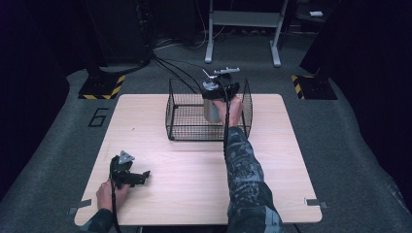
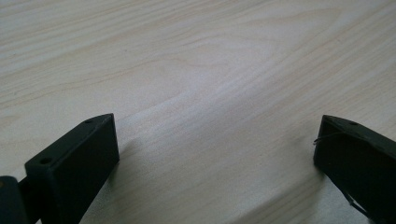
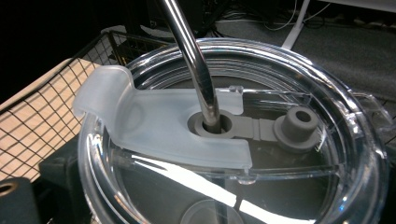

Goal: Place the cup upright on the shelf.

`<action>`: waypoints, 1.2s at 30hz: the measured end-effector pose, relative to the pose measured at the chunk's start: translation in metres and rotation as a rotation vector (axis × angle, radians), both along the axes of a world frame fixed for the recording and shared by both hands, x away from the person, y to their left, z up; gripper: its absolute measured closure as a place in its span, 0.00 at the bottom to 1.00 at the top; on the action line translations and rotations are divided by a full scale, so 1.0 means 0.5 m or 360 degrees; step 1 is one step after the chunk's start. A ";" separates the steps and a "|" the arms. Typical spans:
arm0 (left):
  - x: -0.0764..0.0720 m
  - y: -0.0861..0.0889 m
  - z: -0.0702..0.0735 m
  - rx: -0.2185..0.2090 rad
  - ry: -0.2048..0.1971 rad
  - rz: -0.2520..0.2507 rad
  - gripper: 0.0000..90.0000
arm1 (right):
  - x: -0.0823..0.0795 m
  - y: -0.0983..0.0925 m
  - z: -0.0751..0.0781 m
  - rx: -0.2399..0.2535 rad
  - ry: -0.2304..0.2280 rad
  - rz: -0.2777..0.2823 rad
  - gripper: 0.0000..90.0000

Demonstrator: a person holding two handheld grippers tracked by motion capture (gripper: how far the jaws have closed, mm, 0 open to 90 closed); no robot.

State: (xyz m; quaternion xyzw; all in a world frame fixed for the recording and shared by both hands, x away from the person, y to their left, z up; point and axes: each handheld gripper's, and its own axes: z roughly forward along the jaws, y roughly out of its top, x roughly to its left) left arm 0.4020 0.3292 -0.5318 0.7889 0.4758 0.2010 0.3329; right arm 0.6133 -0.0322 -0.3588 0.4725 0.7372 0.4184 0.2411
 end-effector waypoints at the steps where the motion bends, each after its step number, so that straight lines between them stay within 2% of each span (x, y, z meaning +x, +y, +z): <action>1: 0.000 0.000 0.000 0.0000 0.0001 0.0002 0.00 | 0.002 -0.002 -0.010 0.0008 0.0014 -0.0007 0.04; 15: 0.001 0.000 0.000 0.0005 -0.0006 0.0001 0.00 | 0.008 -0.001 -0.059 0.0018 0.0051 -0.0063 0.04; 29: 0.000 0.000 0.000 0.0006 -0.0008 0.0001 0.00 | 0.015 0.013 -0.081 -0.0012 0.0066 -0.0085 0.04; 30: 0.001 -0.002 -0.002 -0.0021 -0.0022 0.0025 0.00 | 0.014 0.014 -0.082 -0.0013 0.0072 -0.0090 0.04; 36: 0.001 -0.002 -0.001 -0.0015 -0.0018 0.0020 0.00 | 0.015 0.016 -0.090 -0.0028 0.0081 -0.0089 0.04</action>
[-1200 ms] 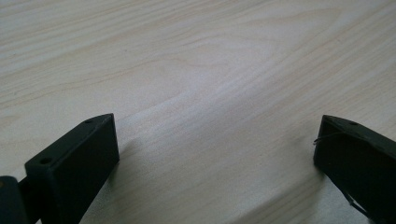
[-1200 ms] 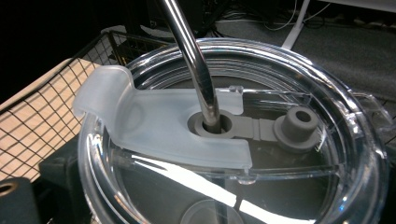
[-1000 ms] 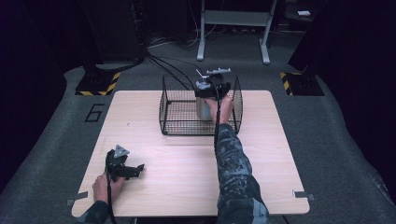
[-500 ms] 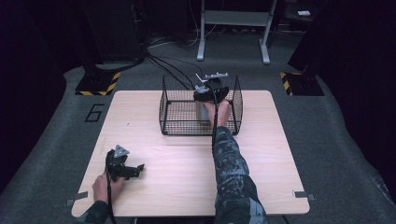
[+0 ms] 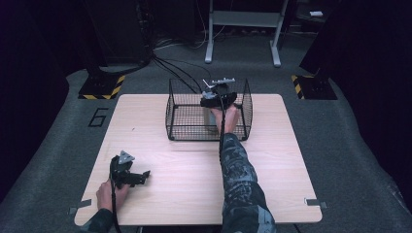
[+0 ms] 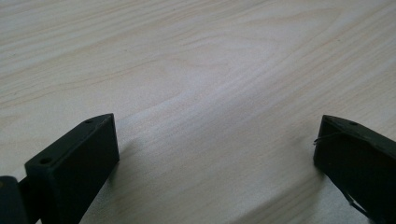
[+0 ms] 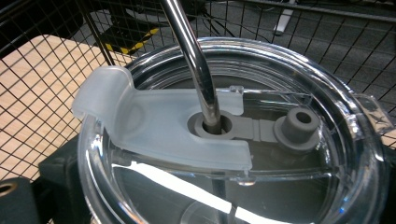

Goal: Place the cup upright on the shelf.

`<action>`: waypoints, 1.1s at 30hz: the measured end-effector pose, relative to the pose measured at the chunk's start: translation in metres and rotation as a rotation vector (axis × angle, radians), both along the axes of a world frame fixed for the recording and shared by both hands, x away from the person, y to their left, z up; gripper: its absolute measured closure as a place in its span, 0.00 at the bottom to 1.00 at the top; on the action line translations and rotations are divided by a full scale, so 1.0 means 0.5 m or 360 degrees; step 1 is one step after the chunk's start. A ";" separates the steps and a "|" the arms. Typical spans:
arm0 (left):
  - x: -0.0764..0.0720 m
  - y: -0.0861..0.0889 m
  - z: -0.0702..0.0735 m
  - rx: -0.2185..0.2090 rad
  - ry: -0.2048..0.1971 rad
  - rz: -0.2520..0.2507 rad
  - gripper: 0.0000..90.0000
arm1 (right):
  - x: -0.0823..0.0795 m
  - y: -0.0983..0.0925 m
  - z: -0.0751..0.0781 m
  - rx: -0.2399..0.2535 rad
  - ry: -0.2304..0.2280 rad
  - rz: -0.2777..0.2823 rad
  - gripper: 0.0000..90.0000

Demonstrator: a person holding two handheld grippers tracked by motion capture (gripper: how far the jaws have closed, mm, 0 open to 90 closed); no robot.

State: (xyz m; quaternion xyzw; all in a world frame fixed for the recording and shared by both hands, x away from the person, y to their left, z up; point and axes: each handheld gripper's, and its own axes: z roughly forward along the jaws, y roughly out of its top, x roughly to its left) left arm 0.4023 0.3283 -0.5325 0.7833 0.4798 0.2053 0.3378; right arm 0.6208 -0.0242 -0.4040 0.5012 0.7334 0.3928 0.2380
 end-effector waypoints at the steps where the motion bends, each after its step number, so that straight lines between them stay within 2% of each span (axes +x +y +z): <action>1: 0.000 0.000 0.000 0.0000 0.0000 0.0000 0.00 | 0.001 -0.002 -0.001 -0.0006 -0.0019 0.0017 0.04; 5: 0.000 0.000 0.000 0.0000 -0.0001 0.0003 0.00 | -0.004 -0.004 -0.005 0.0014 -0.0018 0.0003 0.04; 7: 0.000 0.001 0.000 0.0009 -0.0005 -0.0001 0.00 | -0.009 -0.008 -0.010 0.0009 -0.0037 0.0026 0.04; 11: 0.000 0.000 0.000 0.0008 -0.0004 -0.0001 0.00 | -0.015 -0.019 -0.013 0.0038 -0.0023 0.0021 0.03; 18: 0.000 0.001 0.000 0.0009 -0.0003 -0.0001 0.00 | -0.020 -0.014 -0.009 -0.0021 -0.0018 0.0046 0.01; 20: 0.000 0.000 0.000 0.0008 -0.0004 -0.0001 0.00 | -0.021 -0.008 -0.007 -0.0045 0.0017 0.0054 0.00; 26: 0.000 0.000 0.000 0.0006 -0.0002 -0.0001 0.00 | -0.026 -0.019 0.003 -0.0047 0.0010 0.0094 0.00; 27: 0.000 0.001 0.000 0.0009 -0.0002 -0.0003 0.00 | -0.029 -0.021 0.008 -0.0031 0.0030 0.0074 0.00; 29: 0.001 0.001 0.001 0.0013 -0.0003 -0.0007 0.00 | -0.032 -0.027 0.013 -0.0017 0.0028 0.0087 0.00; 33: 0.000 0.001 0.000 0.0007 -0.0001 -0.0001 0.00 | -0.042 -0.030 0.025 -0.0027 0.0045 0.0117 0.00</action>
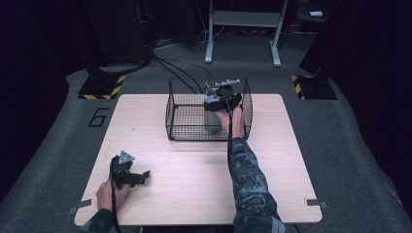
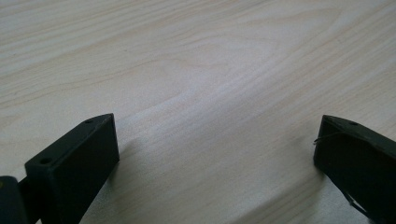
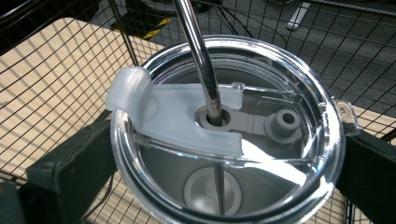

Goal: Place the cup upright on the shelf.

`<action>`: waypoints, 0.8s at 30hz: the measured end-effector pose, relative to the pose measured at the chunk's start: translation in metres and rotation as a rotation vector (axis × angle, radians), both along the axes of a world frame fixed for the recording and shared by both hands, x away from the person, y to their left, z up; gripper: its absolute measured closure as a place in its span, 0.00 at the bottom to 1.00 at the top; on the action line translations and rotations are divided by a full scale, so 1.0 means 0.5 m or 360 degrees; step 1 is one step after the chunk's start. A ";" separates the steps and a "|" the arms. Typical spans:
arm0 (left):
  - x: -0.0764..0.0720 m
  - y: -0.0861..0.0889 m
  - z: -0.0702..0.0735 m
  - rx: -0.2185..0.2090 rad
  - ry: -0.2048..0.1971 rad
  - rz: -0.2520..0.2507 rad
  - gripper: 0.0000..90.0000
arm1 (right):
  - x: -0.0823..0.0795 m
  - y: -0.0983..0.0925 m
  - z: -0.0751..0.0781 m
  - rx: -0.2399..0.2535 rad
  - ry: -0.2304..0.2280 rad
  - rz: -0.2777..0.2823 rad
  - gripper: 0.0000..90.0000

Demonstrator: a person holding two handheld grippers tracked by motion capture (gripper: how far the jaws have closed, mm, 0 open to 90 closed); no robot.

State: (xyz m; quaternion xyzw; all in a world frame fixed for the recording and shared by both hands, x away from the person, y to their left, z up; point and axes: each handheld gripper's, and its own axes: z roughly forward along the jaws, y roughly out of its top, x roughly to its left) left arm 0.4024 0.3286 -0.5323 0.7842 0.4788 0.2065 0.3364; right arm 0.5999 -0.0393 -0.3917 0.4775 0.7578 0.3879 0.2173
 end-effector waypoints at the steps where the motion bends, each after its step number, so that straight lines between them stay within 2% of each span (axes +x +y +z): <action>1: 0.000 0.000 0.000 0.0001 -0.0002 -0.0001 0.00 | -0.003 -0.001 0.003 0.0000 0.0007 0.0006 0.00; 4: 0.000 0.000 0.000 0.0001 -0.0003 0.0000 0.00 | -0.013 -0.009 0.011 0.0014 0.0013 0.0008 0.00; 5: 0.000 0.000 0.000 0.0001 -0.0003 0.0000 0.00 | -0.015 -0.016 0.014 -0.0010 0.0008 0.0036 0.00; 6: 0.000 0.000 0.000 0.0001 -0.0001 -0.0001 0.00 | -0.020 -0.017 0.017 0.0020 0.0012 0.0011 0.00; 13: 0.000 0.000 0.000 0.0001 -0.0001 0.0000 0.00 | -0.048 -0.043 0.037 0.0031 -0.0012 0.0071 0.00; 18: 0.000 0.000 0.000 0.0001 0.0000 -0.0001 0.00 | -0.090 -0.062 0.063 0.0037 -0.0041 0.0147 0.00; 24: 0.000 0.000 0.000 0.0002 -0.0002 -0.0002 0.00 | -0.134 -0.088 0.078 0.0047 -0.0031 0.0180 0.00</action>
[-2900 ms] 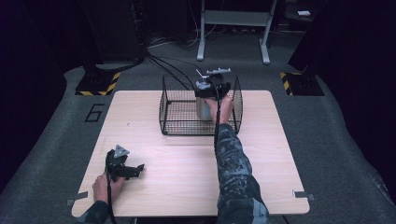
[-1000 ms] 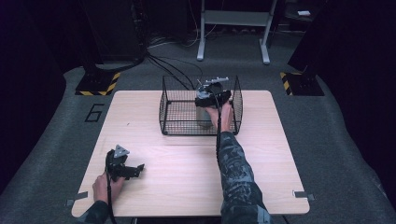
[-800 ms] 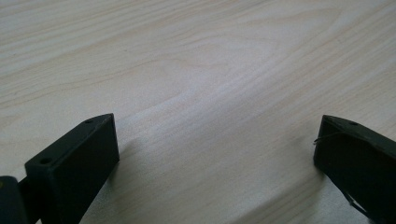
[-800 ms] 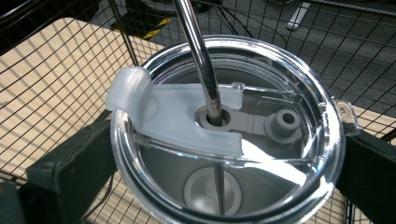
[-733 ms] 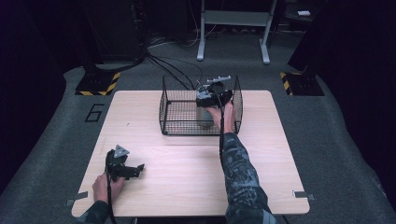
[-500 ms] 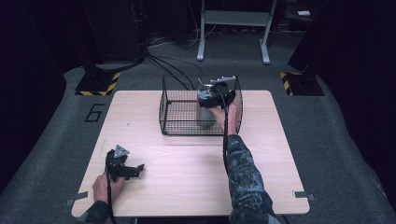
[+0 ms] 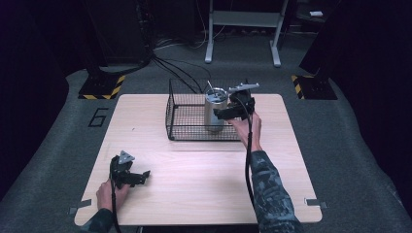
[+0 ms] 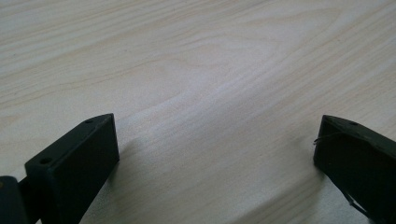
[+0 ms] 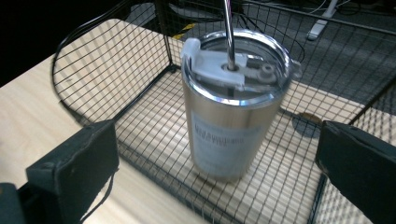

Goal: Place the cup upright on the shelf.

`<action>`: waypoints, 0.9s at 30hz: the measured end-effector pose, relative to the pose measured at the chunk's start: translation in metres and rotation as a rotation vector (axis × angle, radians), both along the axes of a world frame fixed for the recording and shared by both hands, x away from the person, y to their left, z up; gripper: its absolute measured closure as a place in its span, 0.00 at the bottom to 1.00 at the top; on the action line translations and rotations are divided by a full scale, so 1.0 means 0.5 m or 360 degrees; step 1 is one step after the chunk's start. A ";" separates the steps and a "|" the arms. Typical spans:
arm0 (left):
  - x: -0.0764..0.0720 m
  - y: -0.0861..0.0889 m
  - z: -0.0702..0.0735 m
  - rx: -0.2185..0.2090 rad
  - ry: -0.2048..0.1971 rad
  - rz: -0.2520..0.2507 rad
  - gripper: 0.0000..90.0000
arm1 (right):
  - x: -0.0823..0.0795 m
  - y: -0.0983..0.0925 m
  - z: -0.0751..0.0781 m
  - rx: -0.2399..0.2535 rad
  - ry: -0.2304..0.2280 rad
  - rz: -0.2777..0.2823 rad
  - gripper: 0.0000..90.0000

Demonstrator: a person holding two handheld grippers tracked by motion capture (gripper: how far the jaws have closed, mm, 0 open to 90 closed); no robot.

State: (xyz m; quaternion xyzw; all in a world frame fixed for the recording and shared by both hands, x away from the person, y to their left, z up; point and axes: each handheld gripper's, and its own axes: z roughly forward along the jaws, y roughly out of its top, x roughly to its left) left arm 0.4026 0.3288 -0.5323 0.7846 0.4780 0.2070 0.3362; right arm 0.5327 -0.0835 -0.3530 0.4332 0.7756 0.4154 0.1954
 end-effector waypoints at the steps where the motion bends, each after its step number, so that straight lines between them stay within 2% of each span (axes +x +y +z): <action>1: 0.000 0.000 0.000 -0.0001 0.0000 0.0000 0.00 | -0.011 -0.008 0.003 0.0007 -0.0005 0.0010 0.00; 6: 0.000 0.000 0.000 0.0000 0.0000 0.0000 0.00 | -0.063 -0.043 0.014 0.0014 -0.0022 0.0024 0.00; 7: 0.000 0.000 0.000 0.0000 0.0000 0.0000 0.00 | -0.063 -0.043 0.014 0.0014 -0.0022 0.0024 0.00; 11: 0.000 0.000 0.000 -0.0002 0.0001 0.0001 0.00 | -0.106 -0.063 0.017 -0.0015 -0.0052 0.0033 0.00; 23: 0.000 0.000 0.000 -0.0001 0.0000 0.0001 0.00 | -0.182 -0.114 0.008 -0.0073 -0.0093 -0.0002 0.00; 27: 0.000 0.000 0.000 -0.0001 -0.0001 0.0001 0.00 | -0.220 -0.143 -0.010 -0.0098 -0.0099 -0.0051 0.00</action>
